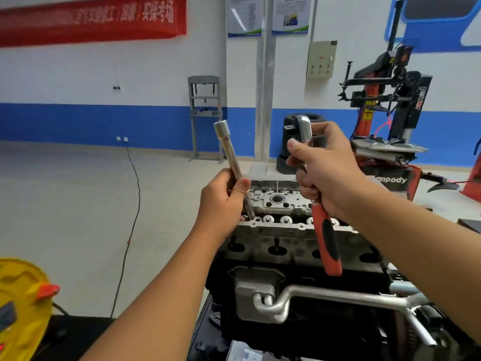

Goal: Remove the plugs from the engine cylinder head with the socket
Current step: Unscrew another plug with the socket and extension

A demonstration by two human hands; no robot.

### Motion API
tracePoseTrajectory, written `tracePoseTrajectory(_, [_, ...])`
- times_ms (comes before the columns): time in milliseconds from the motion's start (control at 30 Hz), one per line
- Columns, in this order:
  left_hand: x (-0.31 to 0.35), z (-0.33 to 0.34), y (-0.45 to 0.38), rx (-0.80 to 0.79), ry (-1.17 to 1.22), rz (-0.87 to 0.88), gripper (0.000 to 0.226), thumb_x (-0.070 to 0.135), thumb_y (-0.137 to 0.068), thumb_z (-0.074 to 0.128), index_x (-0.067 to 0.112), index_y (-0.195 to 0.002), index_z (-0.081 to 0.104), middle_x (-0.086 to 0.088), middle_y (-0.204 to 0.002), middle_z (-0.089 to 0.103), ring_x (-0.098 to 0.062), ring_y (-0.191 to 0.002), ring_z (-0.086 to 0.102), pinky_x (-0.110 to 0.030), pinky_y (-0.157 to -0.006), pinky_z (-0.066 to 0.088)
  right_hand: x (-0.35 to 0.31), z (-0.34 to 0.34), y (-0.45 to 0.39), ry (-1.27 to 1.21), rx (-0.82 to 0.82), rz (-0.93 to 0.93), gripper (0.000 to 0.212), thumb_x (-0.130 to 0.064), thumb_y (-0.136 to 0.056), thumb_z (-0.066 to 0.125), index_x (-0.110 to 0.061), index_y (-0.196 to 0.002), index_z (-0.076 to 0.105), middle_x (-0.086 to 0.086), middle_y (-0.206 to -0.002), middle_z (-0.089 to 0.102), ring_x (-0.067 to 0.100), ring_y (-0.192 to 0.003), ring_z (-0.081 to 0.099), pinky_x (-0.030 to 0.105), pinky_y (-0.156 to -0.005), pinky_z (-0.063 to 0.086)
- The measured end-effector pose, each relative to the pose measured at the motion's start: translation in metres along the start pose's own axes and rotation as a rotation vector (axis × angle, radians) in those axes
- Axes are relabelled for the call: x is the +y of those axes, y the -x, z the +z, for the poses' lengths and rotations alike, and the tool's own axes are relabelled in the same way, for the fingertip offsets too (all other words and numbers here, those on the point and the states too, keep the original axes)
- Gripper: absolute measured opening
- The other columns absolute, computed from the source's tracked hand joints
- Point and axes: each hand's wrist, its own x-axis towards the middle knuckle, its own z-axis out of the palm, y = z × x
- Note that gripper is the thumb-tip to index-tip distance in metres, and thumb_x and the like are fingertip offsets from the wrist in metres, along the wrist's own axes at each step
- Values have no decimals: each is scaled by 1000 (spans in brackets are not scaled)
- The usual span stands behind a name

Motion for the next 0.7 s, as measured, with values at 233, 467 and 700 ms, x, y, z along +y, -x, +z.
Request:
tracePoseTrajectory(233, [-1, 0, 0, 102, 30, -10, 14, 36, -107, 53, 27, -98, 58, -9, -93, 69, -27, -70, 75, -31, -51, 61, 3, -3, -3, -29, -30, -18, 31, -10, -96, 70, -32, -112, 55, 8, -71, 67, 16, -39, 36, 21, -39, 32])
tracePoseTrajectory(467, [0, 1, 1, 234, 108, -21, 16, 33, -110, 49, 27, -97, 57, -1, -87, 67, -13, -71, 73, -29, -49, 60, -4, -5, 1, -33, -48, -61, 33, -6, -94, 70, -30, -113, 57, 7, -66, 66, 17, -42, 34, 22, -42, 33])
tracePoseTrajectory(700, [-1, 3, 1, -52, 51, -27, 14, 36, -107, 53, 25, -101, 60, -1, -94, 75, -21, -80, 77, -33, -60, 63, -12, 1, 7, 6, -97, -93, 41, -3, -92, 71, -26, -123, 56, 10, -72, 68, 17, -40, 38, 23, -40, 35])
